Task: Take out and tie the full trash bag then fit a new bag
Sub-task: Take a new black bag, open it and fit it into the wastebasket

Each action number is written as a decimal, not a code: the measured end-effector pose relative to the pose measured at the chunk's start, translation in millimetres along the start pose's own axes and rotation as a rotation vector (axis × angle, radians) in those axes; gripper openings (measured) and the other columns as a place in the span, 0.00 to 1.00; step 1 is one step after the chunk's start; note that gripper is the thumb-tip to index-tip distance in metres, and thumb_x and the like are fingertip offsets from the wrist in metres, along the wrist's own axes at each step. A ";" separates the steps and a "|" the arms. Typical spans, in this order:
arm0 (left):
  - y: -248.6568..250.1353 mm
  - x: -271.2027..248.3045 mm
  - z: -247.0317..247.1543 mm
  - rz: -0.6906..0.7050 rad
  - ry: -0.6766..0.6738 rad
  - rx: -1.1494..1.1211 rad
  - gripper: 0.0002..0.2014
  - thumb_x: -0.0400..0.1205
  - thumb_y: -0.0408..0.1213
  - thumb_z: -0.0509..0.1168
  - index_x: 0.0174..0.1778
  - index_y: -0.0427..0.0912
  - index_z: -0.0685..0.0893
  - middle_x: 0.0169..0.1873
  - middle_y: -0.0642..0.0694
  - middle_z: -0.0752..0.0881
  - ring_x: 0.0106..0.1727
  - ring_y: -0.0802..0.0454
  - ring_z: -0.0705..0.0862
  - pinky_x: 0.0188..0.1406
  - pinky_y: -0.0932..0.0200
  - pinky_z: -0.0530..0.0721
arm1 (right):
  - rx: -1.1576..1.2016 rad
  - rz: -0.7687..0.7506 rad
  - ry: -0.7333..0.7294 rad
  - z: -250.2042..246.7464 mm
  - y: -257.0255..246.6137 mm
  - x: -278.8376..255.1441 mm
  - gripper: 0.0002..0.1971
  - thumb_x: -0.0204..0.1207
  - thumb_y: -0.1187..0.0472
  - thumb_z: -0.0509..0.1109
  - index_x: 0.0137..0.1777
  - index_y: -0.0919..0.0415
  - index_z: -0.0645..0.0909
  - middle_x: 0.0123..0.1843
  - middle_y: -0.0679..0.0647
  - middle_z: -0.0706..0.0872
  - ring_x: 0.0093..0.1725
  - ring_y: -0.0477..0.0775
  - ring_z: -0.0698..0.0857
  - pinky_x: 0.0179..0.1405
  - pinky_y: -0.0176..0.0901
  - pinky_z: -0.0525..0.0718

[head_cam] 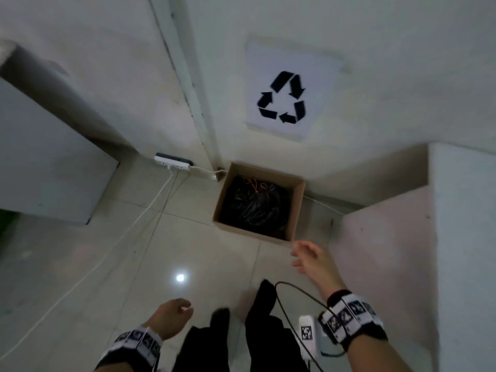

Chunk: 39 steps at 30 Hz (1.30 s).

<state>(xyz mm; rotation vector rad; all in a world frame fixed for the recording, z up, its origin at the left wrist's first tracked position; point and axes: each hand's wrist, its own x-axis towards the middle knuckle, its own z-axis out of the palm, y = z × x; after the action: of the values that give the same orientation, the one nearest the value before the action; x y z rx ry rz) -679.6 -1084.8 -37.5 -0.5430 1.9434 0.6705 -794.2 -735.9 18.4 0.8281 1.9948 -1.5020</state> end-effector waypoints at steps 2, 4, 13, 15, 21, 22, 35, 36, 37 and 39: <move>-1.9 -20.5 6.3 0.035 -0.033 0.101 0.18 0.84 0.48 0.65 0.68 0.45 0.84 0.61 0.45 0.88 0.62 0.50 0.86 0.62 0.64 0.77 | 0.066 0.022 0.032 -13.4 20.3 -36.4 0.07 0.84 0.56 0.68 0.49 0.57 0.84 0.45 0.56 0.91 0.37 0.53 0.87 0.42 0.49 0.83; 9.0 -34.1 12.1 0.107 -0.053 0.193 0.18 0.85 0.48 0.63 0.68 0.46 0.83 0.65 0.46 0.86 0.65 0.51 0.84 0.64 0.65 0.76 | 0.131 0.078 0.072 -24.2 53.8 -69.0 0.08 0.83 0.55 0.68 0.51 0.58 0.84 0.47 0.58 0.92 0.39 0.56 0.88 0.41 0.49 0.84; 167.8 -105.5 120.6 0.596 -0.194 0.419 0.18 0.86 0.50 0.61 0.71 0.52 0.80 0.60 0.49 0.84 0.58 0.51 0.83 0.54 0.62 0.78 | 0.523 0.537 0.299 -55.0 280.1 -252.4 0.09 0.83 0.56 0.68 0.53 0.62 0.83 0.48 0.62 0.89 0.37 0.60 0.85 0.35 0.44 0.83; 197.3 -125.6 163.3 0.707 -0.236 0.505 0.18 0.86 0.50 0.61 0.70 0.52 0.80 0.58 0.50 0.84 0.57 0.52 0.84 0.52 0.61 0.79 | 0.624 0.621 0.335 -66.2 329.6 -293.7 0.11 0.83 0.55 0.69 0.54 0.63 0.83 0.50 0.64 0.89 0.39 0.62 0.87 0.40 0.48 0.84; 229.7 -151.6 292.5 0.716 -0.332 0.812 0.19 0.85 0.50 0.61 0.70 0.50 0.80 0.62 0.45 0.86 0.60 0.48 0.85 0.59 0.56 0.82 | 0.820 0.749 0.433 -121.5 452.8 -382.5 0.15 0.84 0.52 0.67 0.59 0.65 0.82 0.51 0.62 0.88 0.40 0.62 0.87 0.42 0.48 0.83; 230.8 -150.3 312.6 0.697 -0.333 0.891 0.19 0.85 0.50 0.60 0.71 0.49 0.80 0.64 0.45 0.85 0.62 0.47 0.85 0.63 0.54 0.81 | 0.834 0.742 0.455 -137.7 466.6 -390.7 0.14 0.84 0.53 0.67 0.59 0.64 0.81 0.51 0.61 0.88 0.41 0.62 0.87 0.42 0.48 0.84; 305.7 -185.4 537.6 0.440 -0.396 1.133 0.16 0.88 0.43 0.59 0.65 0.38 0.82 0.60 0.38 0.86 0.60 0.40 0.86 0.45 0.59 0.82 | 0.939 0.379 0.767 -425.3 578.8 -451.8 0.09 0.83 0.56 0.68 0.54 0.61 0.85 0.49 0.61 0.91 0.41 0.62 0.90 0.41 0.51 0.87; 320.8 -190.3 563.6 0.428 -0.406 1.106 0.15 0.87 0.45 0.60 0.63 0.40 0.82 0.58 0.39 0.87 0.57 0.40 0.88 0.38 0.62 0.80 | 0.933 0.388 0.758 -438.7 591.2 -453.6 0.09 0.83 0.56 0.68 0.54 0.61 0.84 0.49 0.61 0.91 0.41 0.62 0.90 0.41 0.51 0.87; 336.7 -193.4 591.6 0.428 -0.415 1.087 0.15 0.87 0.46 0.60 0.62 0.41 0.82 0.57 0.39 0.87 0.56 0.42 0.88 0.35 0.63 0.79 | 0.920 0.407 0.740 -451.5 604.3 -455.3 0.09 0.84 0.56 0.67 0.53 0.61 0.84 0.49 0.61 0.91 0.41 0.62 0.90 0.41 0.51 0.87; 374.9 -201.0 655.4 0.479 -0.434 1.040 0.16 0.85 0.47 0.60 0.58 0.39 0.83 0.56 0.37 0.88 0.50 0.44 0.88 0.35 0.63 0.78 | 0.877 0.462 0.695 -479.4 632.2 -457.9 0.09 0.84 0.56 0.67 0.53 0.61 0.84 0.49 0.61 0.90 0.41 0.61 0.89 0.40 0.49 0.86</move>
<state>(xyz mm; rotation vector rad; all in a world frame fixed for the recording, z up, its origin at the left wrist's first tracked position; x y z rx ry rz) -399.3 -355.6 -19.1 0.6708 1.7089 -0.0228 -37.1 -221.3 52.7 2.2353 1.2617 -1.9395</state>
